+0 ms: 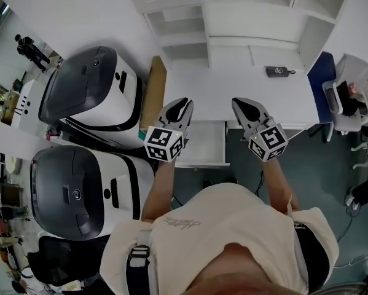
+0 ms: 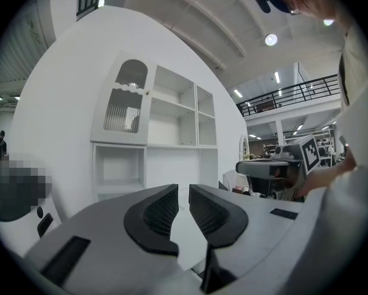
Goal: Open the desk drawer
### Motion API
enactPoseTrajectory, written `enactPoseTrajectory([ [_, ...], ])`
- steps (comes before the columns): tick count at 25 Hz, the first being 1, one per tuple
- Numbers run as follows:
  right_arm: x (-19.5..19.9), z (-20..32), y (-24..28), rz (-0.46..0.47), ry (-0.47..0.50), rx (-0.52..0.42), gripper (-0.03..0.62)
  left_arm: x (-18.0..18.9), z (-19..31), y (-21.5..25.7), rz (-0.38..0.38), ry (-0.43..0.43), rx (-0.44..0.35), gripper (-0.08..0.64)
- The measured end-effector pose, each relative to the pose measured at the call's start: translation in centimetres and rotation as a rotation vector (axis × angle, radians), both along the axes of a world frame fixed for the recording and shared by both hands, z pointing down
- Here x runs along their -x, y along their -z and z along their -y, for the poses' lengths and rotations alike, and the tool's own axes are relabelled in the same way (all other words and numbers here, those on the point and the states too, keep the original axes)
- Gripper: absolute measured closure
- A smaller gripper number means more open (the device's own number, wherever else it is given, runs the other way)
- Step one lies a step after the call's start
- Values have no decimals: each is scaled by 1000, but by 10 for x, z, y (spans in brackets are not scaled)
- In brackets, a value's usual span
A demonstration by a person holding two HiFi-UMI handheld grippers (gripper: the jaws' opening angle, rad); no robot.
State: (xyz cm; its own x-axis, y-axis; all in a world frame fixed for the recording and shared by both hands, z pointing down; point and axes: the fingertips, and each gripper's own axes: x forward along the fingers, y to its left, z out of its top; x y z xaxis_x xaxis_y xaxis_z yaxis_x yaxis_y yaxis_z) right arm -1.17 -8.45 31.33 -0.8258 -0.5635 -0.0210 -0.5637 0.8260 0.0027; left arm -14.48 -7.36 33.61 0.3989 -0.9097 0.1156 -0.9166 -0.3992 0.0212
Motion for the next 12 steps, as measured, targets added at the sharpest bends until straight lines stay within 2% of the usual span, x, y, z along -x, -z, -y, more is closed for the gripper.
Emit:
enactPoseTrajectory([
  [7, 11, 1, 20, 4, 0, -51, 595, -3, -2, 2, -48, -31, -6, 500],
  [12, 13, -10, 18, -3, 15, -39, 595, 7, -6, -14, -107, 16, 22, 500],
])
